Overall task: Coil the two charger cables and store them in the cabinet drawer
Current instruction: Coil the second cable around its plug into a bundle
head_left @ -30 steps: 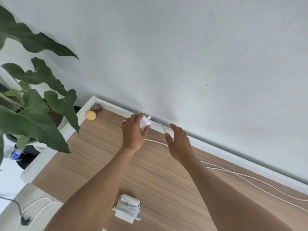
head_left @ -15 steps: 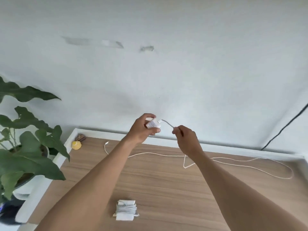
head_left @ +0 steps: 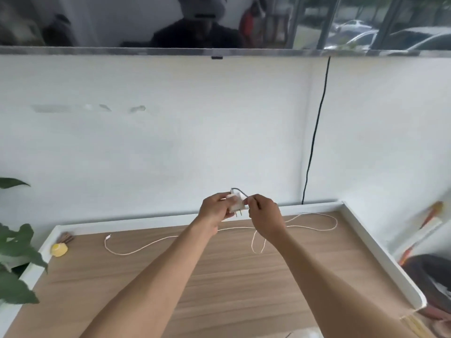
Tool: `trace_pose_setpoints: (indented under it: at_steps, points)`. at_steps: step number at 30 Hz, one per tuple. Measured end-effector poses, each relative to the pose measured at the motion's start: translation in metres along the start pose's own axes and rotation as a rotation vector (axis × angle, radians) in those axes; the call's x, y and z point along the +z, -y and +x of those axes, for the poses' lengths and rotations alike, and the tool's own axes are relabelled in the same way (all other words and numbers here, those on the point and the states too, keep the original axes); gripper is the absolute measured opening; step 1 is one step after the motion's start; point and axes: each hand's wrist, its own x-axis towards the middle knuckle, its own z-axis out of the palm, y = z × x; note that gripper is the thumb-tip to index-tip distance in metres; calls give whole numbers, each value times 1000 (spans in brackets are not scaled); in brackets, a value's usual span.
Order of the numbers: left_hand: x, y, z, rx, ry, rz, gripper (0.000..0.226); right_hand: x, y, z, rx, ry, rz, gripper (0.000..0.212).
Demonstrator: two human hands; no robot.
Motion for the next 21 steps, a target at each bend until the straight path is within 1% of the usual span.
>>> trace_pose_setpoints:
  at_steps: [3, 6, 9, 13, 21]
  points:
    - [27, -2, -18, -3, 18, -20, 28, -9, -20, -29, -5, -13, 67, 30]
    - [48, 1, -37, 19, 65, 50, 32, -21, -38, -55, -35, -19, 107, 30]
    - [64, 9, -55, 30, 91, 77, 31, -37, -57, -75, -50, -38, 111, 29]
    - [81, 20, -77, 41, 101, 104, 32, -55, -82, -103, -53, -36, 103, 33]
    - [106, 45, -106, 21, 120, 53, 33, -63, -109, -140, -82, 6, 162, 30]
